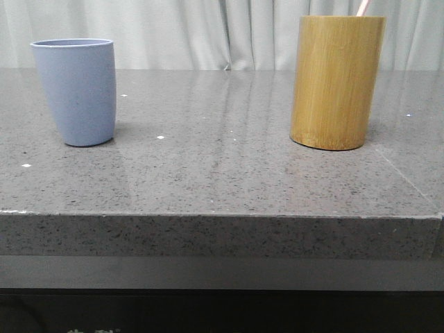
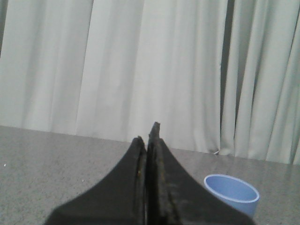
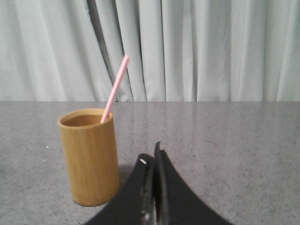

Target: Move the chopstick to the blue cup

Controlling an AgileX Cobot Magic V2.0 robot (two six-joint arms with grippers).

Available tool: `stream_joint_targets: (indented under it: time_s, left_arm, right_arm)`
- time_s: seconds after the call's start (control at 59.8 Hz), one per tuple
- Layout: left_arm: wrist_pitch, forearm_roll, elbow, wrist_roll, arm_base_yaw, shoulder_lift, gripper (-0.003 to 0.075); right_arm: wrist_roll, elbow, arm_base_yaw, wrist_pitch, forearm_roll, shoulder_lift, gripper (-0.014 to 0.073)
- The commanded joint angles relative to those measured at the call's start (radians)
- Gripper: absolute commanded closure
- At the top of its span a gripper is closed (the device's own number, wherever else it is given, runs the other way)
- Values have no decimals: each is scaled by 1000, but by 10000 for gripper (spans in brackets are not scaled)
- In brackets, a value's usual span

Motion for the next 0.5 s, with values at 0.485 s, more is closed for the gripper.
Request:
stream_joint_targets:
  time_s: [0.485]
  left_arm:
    - [148, 39, -419, -3, 2, 518, 702]
  right_arm:
    - [-2, -380, -1, 112, -12, 426, 627]
